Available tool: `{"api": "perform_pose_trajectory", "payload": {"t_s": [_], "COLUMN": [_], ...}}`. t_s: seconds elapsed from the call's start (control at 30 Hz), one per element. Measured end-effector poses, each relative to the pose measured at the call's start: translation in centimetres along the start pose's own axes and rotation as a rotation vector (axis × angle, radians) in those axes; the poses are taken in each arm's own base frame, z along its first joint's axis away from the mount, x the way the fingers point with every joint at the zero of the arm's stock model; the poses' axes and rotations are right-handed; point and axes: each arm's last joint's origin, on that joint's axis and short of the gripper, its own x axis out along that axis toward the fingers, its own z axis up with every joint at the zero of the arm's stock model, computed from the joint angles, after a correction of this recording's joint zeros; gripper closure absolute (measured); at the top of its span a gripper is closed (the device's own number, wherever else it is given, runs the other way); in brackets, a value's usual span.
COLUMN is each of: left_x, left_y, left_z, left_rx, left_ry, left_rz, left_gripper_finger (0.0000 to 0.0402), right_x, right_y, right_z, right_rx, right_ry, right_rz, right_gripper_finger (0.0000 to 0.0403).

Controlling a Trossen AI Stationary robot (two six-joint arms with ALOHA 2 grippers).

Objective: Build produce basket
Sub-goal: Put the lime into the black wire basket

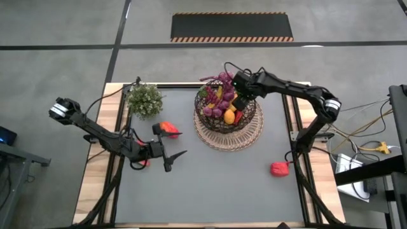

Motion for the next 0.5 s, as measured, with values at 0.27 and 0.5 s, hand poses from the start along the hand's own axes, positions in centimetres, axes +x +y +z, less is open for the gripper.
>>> {"api": "perform_pose_trajectory", "payload": {"t_s": [0.27, 0.5], "left_x": [0.0, 0.0], "left_y": [0.0, 0.0], "left_z": [0.0, 0.0], "left_rx": [0.001, 0.001], "left_ry": [0.001, 0.001], "left_rz": [0.0, 0.0], "left_gripper_finger": [0.0084, 0.0084], "right_x": [1.2, 1.5], "right_y": [0.3, 0.4], "right_z": [0.3, 0.6], "right_rx": [-0.034, -0.045], "right_ry": [0.02, 0.008], "right_rz": [-0.016, -0.022], "right_gripper_finger": [0.0197, 0.0136]}}
